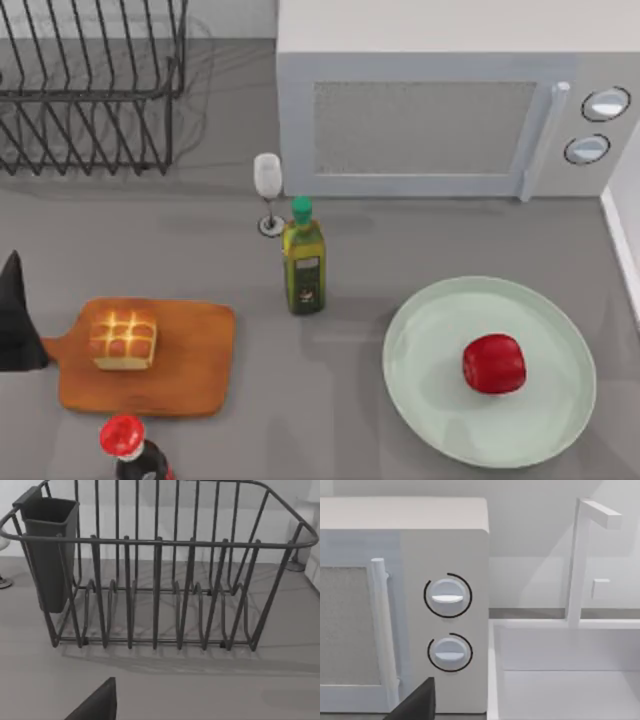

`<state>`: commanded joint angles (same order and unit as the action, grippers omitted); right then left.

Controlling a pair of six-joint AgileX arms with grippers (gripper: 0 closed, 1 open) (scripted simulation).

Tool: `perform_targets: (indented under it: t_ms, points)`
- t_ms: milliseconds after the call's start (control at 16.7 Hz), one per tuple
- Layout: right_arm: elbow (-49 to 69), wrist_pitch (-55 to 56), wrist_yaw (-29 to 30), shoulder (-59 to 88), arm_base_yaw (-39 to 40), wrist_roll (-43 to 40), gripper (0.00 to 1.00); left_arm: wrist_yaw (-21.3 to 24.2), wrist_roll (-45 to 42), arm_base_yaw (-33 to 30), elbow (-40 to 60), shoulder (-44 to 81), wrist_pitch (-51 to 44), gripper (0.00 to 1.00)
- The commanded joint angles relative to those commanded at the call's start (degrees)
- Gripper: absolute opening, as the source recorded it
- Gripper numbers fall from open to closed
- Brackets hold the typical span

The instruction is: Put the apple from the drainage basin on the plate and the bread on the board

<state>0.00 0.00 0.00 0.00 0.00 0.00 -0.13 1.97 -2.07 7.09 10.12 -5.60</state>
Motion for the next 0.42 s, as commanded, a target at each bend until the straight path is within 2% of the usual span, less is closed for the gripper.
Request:
perform_targets:
  t_ms: [180,420]
  points:
    - [0.0,0.0,0.0,0.0,0.0,0.0,1.00,0.1,-1.5,1.6,-5.4,-7.8,4.2,1.00]
    - [0.0,0.0,0.0,0.0,0.0,0.0,1.00,0.1,-2.0,2.1,-7.1,-10.1,5.6,1.00]
